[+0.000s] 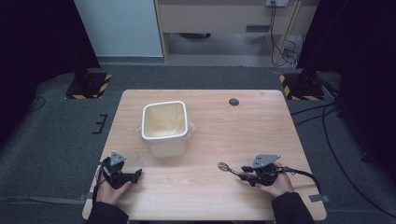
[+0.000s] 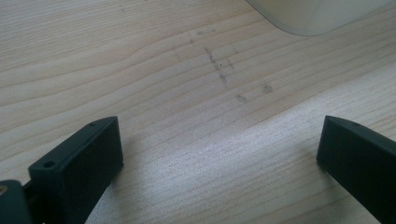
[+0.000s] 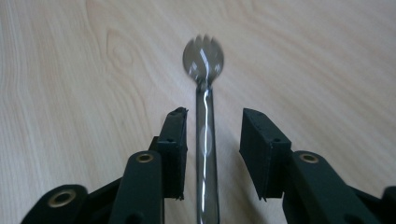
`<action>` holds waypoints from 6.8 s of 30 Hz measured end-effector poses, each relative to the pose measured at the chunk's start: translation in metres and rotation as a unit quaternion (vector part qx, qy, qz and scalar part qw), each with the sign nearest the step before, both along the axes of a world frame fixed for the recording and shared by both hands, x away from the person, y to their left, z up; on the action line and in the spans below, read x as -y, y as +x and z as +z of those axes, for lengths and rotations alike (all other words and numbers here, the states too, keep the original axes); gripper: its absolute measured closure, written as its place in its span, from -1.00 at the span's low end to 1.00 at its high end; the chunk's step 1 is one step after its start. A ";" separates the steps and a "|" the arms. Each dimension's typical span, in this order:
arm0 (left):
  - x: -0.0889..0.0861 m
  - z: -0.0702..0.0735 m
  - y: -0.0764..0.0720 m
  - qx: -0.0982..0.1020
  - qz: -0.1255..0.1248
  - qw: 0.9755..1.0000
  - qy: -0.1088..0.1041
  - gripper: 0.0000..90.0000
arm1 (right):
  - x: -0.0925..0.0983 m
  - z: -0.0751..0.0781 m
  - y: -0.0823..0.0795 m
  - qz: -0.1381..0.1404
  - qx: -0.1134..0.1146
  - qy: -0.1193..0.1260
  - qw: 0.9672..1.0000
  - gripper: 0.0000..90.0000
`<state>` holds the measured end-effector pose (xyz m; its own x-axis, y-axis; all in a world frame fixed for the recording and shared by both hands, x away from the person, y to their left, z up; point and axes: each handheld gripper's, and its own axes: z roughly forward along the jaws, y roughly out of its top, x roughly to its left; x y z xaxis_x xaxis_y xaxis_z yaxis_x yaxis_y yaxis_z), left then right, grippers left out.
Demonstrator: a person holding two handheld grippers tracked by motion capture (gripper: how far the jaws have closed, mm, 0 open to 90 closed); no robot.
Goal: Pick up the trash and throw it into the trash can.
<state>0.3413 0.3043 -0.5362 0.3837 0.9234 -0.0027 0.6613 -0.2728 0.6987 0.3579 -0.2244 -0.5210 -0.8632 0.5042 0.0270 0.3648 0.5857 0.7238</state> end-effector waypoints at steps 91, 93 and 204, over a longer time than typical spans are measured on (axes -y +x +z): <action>0.000 0.000 0.000 0.000 0.000 1.000 0.000 -1.00 | 0.024 0.089 0.021 -0.114 0.113 0.404 0.901 0.77; 0.000 0.000 0.000 0.000 0.000 1.000 0.000 -1.00 | 0.022 0.094 0.024 -0.116 0.116 0.411 0.897 0.77; 0.003 0.000 0.003 0.000 0.000 1.000 0.000 -1.00 | -0.233 0.101 0.128 -0.040 0.034 0.304 0.951 0.53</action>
